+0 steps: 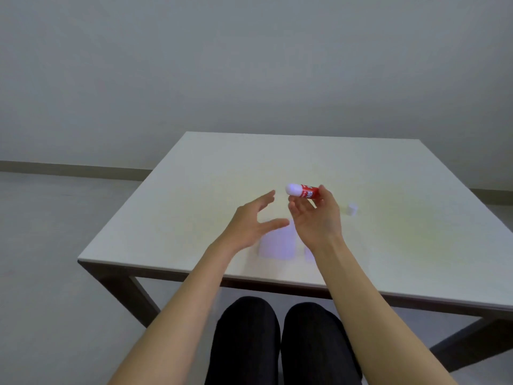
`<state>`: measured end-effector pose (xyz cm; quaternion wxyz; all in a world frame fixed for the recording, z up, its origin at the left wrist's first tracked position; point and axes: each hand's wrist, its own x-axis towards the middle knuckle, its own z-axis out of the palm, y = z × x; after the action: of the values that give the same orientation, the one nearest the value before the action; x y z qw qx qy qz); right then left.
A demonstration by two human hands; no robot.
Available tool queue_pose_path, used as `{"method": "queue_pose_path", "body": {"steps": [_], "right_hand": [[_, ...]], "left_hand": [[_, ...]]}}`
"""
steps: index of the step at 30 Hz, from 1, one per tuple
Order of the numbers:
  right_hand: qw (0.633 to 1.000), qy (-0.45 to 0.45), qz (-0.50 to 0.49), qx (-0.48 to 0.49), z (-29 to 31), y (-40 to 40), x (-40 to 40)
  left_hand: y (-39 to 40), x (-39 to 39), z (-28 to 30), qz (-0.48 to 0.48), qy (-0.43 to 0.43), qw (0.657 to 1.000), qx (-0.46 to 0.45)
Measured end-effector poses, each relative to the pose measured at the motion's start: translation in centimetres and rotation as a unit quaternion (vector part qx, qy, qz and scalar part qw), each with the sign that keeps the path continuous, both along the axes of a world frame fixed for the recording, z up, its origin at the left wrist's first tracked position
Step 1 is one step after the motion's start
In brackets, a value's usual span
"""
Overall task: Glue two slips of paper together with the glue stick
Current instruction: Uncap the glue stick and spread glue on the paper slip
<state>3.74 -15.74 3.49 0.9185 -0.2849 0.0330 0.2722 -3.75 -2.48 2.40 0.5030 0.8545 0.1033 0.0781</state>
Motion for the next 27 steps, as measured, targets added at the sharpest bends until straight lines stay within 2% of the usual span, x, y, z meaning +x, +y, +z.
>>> {"method": "queue_pose_path", "body": {"steps": [2, 3, 6, 9, 11, 13, 18, 19, 24, 27], "right_hand": [[0.998, 0.016, -0.021, -0.058, -0.4, -0.6, 0.9], [0.996, 0.01, -0.024, -0.088, -0.8, -0.8, 1.1], [0.988, -0.047, 0.001, -0.148, -1.9, -0.9, 1.4], [0.971, -0.117, 0.025, -0.209, -2.9, -0.3, 0.9], [0.938, -0.17, -0.003, -0.302, -3.3, 0.1, 0.4], [0.891, -0.24, -0.029, -0.385, -3.7, 0.4, 0.1], [0.758, -0.384, -0.031, -0.527, -4.4, 0.8, 0.0], [0.74, -0.402, -0.039, -0.538, -4.6, 0.9, -0.1], [0.7, -0.466, -0.047, -0.538, -4.9, 0.9, -1.2], [0.681, -0.516, -0.018, -0.52, -4.6, 0.6, -2.3]], "left_hand": [[2.4, -0.9, -1.0, -0.025, 0.086, 0.988, 0.123], [3.4, -1.2, -1.4, -0.031, 0.114, 0.982, 0.15], [4.8, -1.1, -1.6, -0.061, 0.151, 0.976, 0.146], [4.4, 0.0, -1.3, -0.134, 0.167, 0.948, 0.236], [4.1, 0.6, -1.4, -0.159, 0.185, 0.921, 0.304], [4.2, 1.0, -1.8, -0.169, 0.201, 0.902, 0.342], [4.7, 0.9, -2.8, -0.172, 0.209, 0.893, 0.36], [4.7, 0.9, -2.8, -0.171, 0.21, 0.892, 0.362], [5.0, 0.9, -3.1, -0.171, 0.215, 0.895, 0.351], [5.1, 0.8, -3.4, -0.17, 0.213, 0.897, 0.348]]}}
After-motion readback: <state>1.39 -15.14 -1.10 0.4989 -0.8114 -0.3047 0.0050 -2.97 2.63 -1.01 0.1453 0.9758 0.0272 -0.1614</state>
